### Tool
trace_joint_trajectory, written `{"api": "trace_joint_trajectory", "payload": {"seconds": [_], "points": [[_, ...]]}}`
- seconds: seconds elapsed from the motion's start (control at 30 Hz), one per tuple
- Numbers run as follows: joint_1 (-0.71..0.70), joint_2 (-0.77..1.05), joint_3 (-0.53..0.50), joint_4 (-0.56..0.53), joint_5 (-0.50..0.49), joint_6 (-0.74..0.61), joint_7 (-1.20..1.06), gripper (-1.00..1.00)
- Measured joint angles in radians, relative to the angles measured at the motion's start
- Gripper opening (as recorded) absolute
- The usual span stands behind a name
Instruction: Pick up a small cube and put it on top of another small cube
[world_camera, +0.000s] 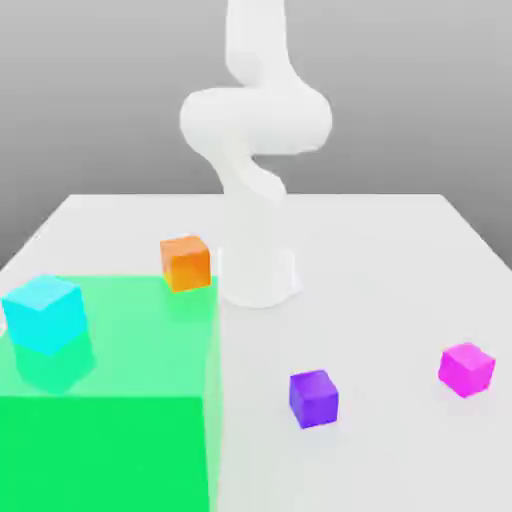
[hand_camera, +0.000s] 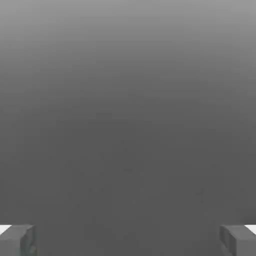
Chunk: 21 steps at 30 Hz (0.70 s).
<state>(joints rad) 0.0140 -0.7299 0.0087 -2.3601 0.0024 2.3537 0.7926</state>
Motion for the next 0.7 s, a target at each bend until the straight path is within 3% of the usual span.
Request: {"api": "trace_joint_trajectory", "payload": {"seconds": [0.57, 0.7], "points": [[0.112, 0.623, 0.084, -0.489, 0.014, 0.46, -0.06, 0.0], [0.126, 0.788, 0.079, -0.52, -0.03, 0.589, -0.033, 0.0]]}}
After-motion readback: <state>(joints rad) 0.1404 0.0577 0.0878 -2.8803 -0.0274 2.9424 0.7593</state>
